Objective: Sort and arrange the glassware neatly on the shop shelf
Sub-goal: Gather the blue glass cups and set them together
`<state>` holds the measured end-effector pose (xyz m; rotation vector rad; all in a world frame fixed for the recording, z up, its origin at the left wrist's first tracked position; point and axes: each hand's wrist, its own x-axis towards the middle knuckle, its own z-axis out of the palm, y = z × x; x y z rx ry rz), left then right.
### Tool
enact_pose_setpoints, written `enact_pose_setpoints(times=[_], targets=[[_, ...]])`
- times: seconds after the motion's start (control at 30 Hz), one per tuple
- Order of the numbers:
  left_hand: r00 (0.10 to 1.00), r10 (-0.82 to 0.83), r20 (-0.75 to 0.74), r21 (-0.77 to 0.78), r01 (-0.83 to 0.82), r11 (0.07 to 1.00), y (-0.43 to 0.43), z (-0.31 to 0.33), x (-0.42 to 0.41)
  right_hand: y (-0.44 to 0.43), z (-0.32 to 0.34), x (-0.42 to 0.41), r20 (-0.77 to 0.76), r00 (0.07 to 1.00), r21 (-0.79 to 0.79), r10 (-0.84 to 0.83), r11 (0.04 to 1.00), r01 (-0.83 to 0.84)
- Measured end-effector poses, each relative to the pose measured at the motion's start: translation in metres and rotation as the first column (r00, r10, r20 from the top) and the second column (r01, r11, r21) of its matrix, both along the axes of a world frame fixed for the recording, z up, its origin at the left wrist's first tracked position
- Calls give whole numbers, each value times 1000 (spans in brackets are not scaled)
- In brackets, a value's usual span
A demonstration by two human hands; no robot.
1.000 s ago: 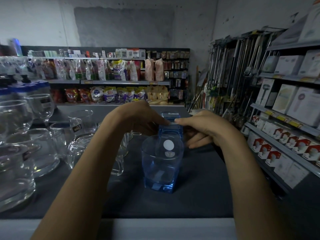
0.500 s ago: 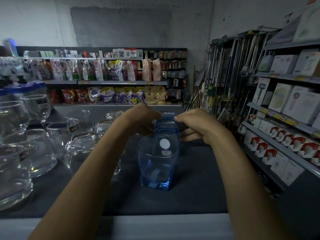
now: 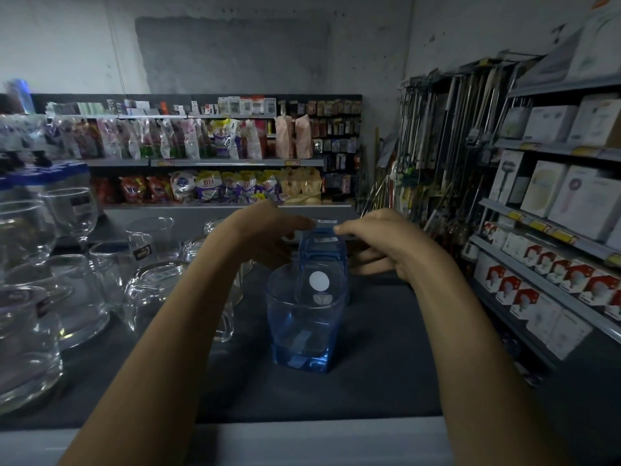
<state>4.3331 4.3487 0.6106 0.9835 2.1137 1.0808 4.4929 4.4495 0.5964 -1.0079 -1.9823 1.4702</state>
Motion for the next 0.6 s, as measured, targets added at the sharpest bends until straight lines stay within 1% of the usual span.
enact_pose_setpoints(times=[0.07,0.13,0.23,0.37,0.5,0.6], targets=[[999,-32,1,-24,32,999,-3,4,2,-1,0,0,1,1000,5,9,1000,-9],[997,-65,-45,-59,62,996,-3,6,5,-1,0,-1,9,1000,18,9,1000,-9],[991,-67,-112,-77,59,995,-2,6,7,-3,1,-3,5,1000,17,0,1000,-1],[991,-51,-124,-57,44,997,-2,7,8,-6,2,-2,7,1000,13,1,1000,-1],[996,-17,-90,2,18,1000,-2,7,7,-8,2,-2,4,1000,5,2,1000,-2],[996,-19,-87,5,19,1000,-1,6,9,-7,1,-2,-3,1000,17,-15,1000,15]])
